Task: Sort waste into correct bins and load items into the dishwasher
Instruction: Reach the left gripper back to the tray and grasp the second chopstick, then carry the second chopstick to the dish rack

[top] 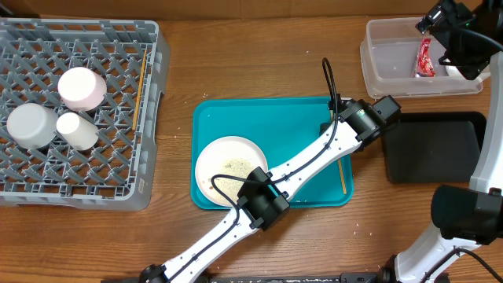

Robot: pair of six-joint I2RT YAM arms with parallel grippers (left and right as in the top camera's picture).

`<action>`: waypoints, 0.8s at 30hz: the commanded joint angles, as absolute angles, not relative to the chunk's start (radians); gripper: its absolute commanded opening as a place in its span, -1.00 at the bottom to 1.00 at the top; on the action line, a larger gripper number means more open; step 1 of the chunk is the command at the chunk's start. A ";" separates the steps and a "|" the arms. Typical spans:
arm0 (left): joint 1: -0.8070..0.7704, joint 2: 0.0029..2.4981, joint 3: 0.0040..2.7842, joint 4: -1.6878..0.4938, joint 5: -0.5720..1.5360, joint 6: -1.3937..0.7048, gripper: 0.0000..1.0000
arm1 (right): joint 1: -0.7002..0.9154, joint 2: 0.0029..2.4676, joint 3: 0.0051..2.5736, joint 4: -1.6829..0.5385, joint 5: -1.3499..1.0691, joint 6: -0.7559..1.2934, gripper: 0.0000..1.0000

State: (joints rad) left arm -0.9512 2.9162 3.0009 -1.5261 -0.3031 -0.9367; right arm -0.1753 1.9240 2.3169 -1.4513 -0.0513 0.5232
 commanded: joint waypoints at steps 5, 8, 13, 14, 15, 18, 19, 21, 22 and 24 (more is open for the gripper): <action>-0.950 2.940 2.915 -1.508 -0.305 -0.946 -0.12 | -0.176 1.929 2.315 -1.448 -0.042 0.520 1.00; -0.949 2.940 2.890 -1.490 -0.266 -0.947 -0.21 | -0.176 1.929 2.315 -1.448 -0.042 0.520 1.00; -0.941 2.935 2.904 -1.483 -0.249 -0.937 -0.91 | -0.176 1.929 2.315 -1.448 -0.042 0.520 1.00; -0.936 2.933 2.917 -1.489 -0.250 -0.921 -0.92 | -0.176 1.929 2.315 -1.448 -0.042 0.520 1.00; -0.931 2.928 2.930 -1.493 -0.250 -0.900 -0.92 | -0.176 1.929 2.315 -1.448 -0.042 0.520 1.00; -0.910 2.910 2.997 -1.527 -0.250 -0.806 -0.92 | -0.176 1.929 2.315 -1.448 -0.042 0.520 1.00; -0.900 2.899 3.026 -1.545 -0.250 -0.784 -0.92 | -0.176 1.929 2.315 -1.448 -0.042 0.520 1.00; -0.875 2.870 3.082 -1.573 -0.249 -0.733 -0.92 | -0.176 1.929 2.315 -1.448 -0.042 0.520 0.99; -0.860 2.851 3.113 -1.584 -0.242 -0.690 -0.92 | -0.176 1.929 2.315 -1.448 -0.042 0.520 1.00; -0.826 2.797 3.143 -1.600 -0.238 -0.603 -0.92 | -0.176 1.929 2.315 -1.448 -0.042 0.520 0.99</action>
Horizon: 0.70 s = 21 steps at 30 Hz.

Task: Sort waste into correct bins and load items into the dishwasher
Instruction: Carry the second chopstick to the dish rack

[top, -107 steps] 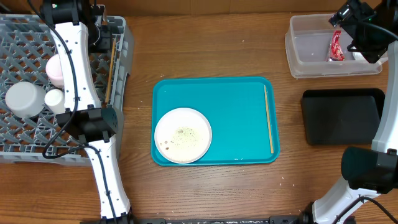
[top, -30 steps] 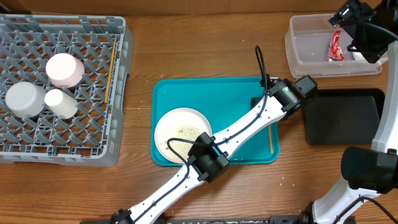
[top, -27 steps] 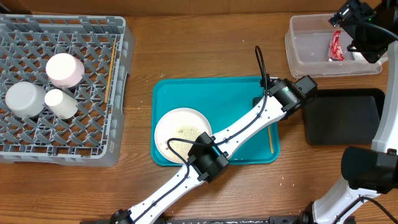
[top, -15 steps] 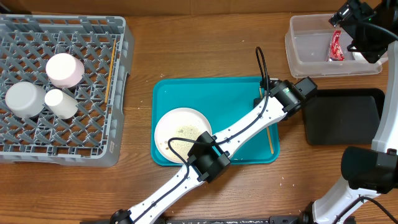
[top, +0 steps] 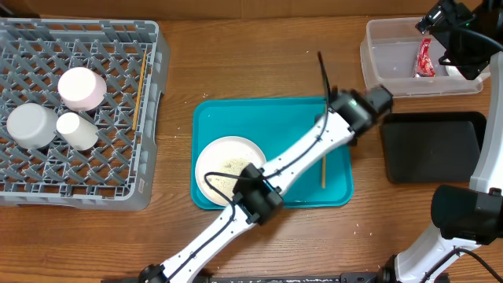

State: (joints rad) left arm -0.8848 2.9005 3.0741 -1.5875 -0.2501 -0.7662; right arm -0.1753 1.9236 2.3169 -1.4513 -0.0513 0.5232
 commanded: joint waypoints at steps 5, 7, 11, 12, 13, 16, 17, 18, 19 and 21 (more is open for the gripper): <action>-0.719 2.647 3.143 -1.646 -0.283 -0.262 -0.92 | -0.176 1.929 2.315 -1.448 -0.042 0.520 1.00; -0.669 2.606 3.143 -1.686 -0.352 -0.177 -0.92 | -0.176 1.929 2.315 -1.448 -0.042 0.520 1.00; -0.560 2.557 3.142 -1.690 -0.440 -0.077 -0.92 | -0.176 1.929 2.315 -1.448 -0.042 0.520 1.00; -0.518 2.547 3.142 -1.690 -0.475 -0.057 -0.92 | -0.176 1.929 2.315 -1.448 -0.042 0.520 1.00; -0.498 2.544 3.142 -1.690 -0.494 -0.053 -0.92 | -0.176 1.929 2.315 -1.448 -0.042 0.520 1.00; -0.410 2.539 3.142 -1.690 -0.565 -0.046 -0.92 | -0.176 1.929 2.315 -1.448 -0.042 0.520 1.00; -0.378 2.539 3.142 -1.690 -0.577 -0.035 -0.92 | -0.176 1.929 2.315 -1.448 -0.042 0.520 1.00; -0.346 2.539 3.142 -1.690 -0.575 -0.024 -0.92 | -0.176 1.929 2.315 -1.448 -0.042 0.520 1.00; -0.313 2.539 3.142 -1.690 -0.568 -0.022 -0.92 | -0.176 1.929 2.315 -1.448 -0.042 0.520 1.00; -0.252 2.539 3.142 -1.690 -0.523 -0.021 -0.92 | -0.176 1.929 2.315 -1.448 -0.042 0.520 1.00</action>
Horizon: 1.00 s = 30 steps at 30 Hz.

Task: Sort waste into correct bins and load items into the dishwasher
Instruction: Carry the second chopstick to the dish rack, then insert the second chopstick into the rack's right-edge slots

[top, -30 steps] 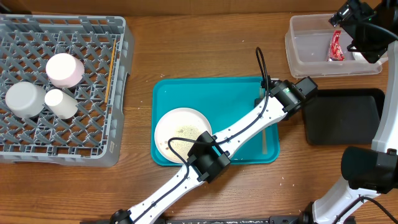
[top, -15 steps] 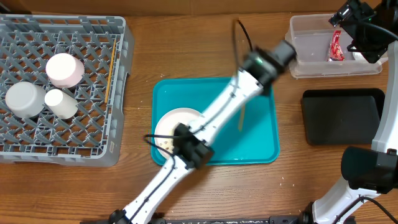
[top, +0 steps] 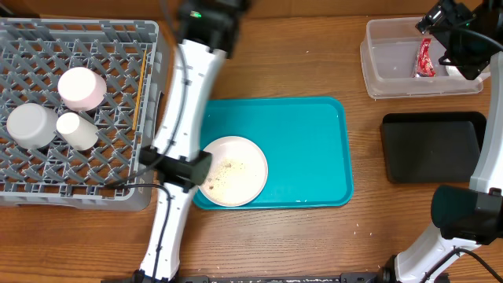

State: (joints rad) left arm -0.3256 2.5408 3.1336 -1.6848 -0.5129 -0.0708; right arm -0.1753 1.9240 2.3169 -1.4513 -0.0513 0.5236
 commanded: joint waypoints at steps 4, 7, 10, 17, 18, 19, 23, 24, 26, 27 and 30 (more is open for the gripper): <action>-0.142 2.540 3.141 -1.690 -0.345 0.049 -0.92 | -0.176 1.929 2.315 -1.448 -0.042 0.520 1.00; -0.040 2.540 3.136 -1.690 -0.160 0.128 -0.92 | -0.176 1.929 2.315 -1.448 -0.042 0.520 1.00; 0.030 2.546 3.128 -1.690 -0.083 0.135 -0.92 | -0.176 1.929 2.315 -1.448 -0.042 0.520 1.00; 0.152 2.548 3.039 -1.690 0.114 0.263 -0.84 | -0.176 1.929 2.315 -1.448 -0.042 0.520 0.99; 0.163 2.548 3.024 -1.690 0.131 0.276 -0.68 | -0.176 1.929 2.315 -1.448 -0.042 0.520 0.99; 0.173 2.548 3.008 -1.689 0.141 0.285 -0.66 | -0.176 1.929 2.315 -1.448 -0.042 0.520 1.00; 0.197 2.548 2.941 -1.679 0.171 0.293 -0.70 | -0.176 1.929 2.315 -1.448 -0.042 0.520 1.00; 0.199 2.548 2.927 -1.675 0.178 0.293 -0.73 | -0.176 1.929 2.315 -1.448 -0.042 0.520 1.00; 0.200 2.548 2.897 -1.664 0.178 0.292 -0.78 | -0.176 1.929 2.315 -1.448 -0.042 0.520 0.99; 0.200 2.548 2.886 -1.660 0.178 0.292 -0.79 | -0.176 1.929 2.315 -1.448 -0.042 0.520 1.00; 0.199 2.548 2.860 -1.642 0.181 0.275 -0.84 | -0.176 1.929 2.315 -1.448 -0.042 0.520 1.00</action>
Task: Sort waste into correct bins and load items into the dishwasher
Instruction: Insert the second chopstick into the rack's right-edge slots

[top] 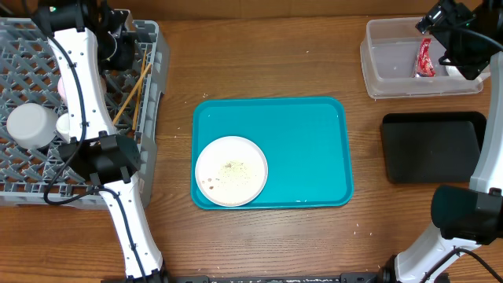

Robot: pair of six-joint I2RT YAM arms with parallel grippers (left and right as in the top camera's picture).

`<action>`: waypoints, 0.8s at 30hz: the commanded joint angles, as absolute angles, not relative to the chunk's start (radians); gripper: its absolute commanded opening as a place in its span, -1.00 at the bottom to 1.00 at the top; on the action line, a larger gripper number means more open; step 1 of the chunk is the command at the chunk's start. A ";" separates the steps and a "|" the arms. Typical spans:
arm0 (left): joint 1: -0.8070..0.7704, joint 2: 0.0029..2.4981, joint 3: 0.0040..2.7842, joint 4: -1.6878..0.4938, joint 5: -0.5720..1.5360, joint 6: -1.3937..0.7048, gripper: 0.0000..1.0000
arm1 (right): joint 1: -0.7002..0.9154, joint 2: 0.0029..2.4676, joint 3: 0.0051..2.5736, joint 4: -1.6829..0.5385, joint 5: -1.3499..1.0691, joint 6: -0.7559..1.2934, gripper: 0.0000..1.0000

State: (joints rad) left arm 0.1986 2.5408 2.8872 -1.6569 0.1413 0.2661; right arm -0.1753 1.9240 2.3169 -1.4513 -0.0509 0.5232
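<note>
Only the overhead view is given. My left arm reaches over the grey dish rack (149, 149), with its gripper (119, 43) near the rack's far right corner; its jaws are too dark to read. A wooden chopstick (132, 94) lies slanted across the rack's right side, just right of the arm, crossing a second chopstick (143, 67) along the rack's edge. A white plate (231, 170) with crumbs sits on the teal tray (299, 134). My right gripper (442, 38) hovers at the clear bin (393, 67), which holds a red wrapper (425, 59).
A grey-white cup (30, 126) stands in the rack at the left; a pink cup (61, 85) and a small white cup (66, 124) are partly hidden behind my left arm. A black bin (432, 147) sits right of the tray.
My left arm has swung from above the tray's far left corner to over the rack. A slanted chopstick now shows on the rack's right side. The right arm has not moved.
A chopstick lay on the tray's right side with my left gripper just above it. Then it sat shifted and tilted under the gripper. By the last earlier moment the tray held only the plate, and now a second chopstick lies in the rack.
</note>
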 commanded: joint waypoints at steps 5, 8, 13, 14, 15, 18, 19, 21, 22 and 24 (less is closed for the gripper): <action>0.197 2.548 2.855 -1.633 0.181 0.229 -0.85 | -0.176 1.929 2.315 -1.448 -0.042 0.520 0.99; 0.197 2.548 2.855 -1.633 0.169 0.225 -0.83 | -0.176 1.929 2.315 -1.448 -0.042 0.520 1.00; 0.198 2.548 2.855 -1.643 0.171 0.205 -0.53 | -0.176 1.929 2.315 -1.448 -0.042 0.520 1.00; 0.198 2.548 2.855 -1.647 0.174 0.205 -0.45 | -0.176 1.929 2.315 -1.448 -0.042 0.520 1.00; 0.198 2.548 2.855 -1.652 0.173 0.205 -0.42 | -0.176 1.929 2.315 -1.448 -0.042 0.520 1.00; 0.197 2.548 2.855 -1.690 0.168 0.206 -0.16 | -0.176 1.929 2.315 -1.448 -0.042 0.520 1.00; 0.197 2.548 2.850 -1.690 0.157 0.205 -0.14 | -0.176 1.929 2.315 -1.448 -0.042 0.520 1.00; 0.197 2.548 2.833 -1.690 0.117 0.205 -0.12 | -0.176 1.929 2.315 -1.448 -0.042 0.520 1.00; 0.196 2.548 2.825 -1.690 0.091 0.205 -0.10 | -0.176 1.929 2.315 -1.448 -0.042 0.520 1.00; 0.195 2.548 2.794 -1.690 0.025 0.206 -0.09 | -0.176 1.929 2.315 -1.448 -0.042 0.520 1.00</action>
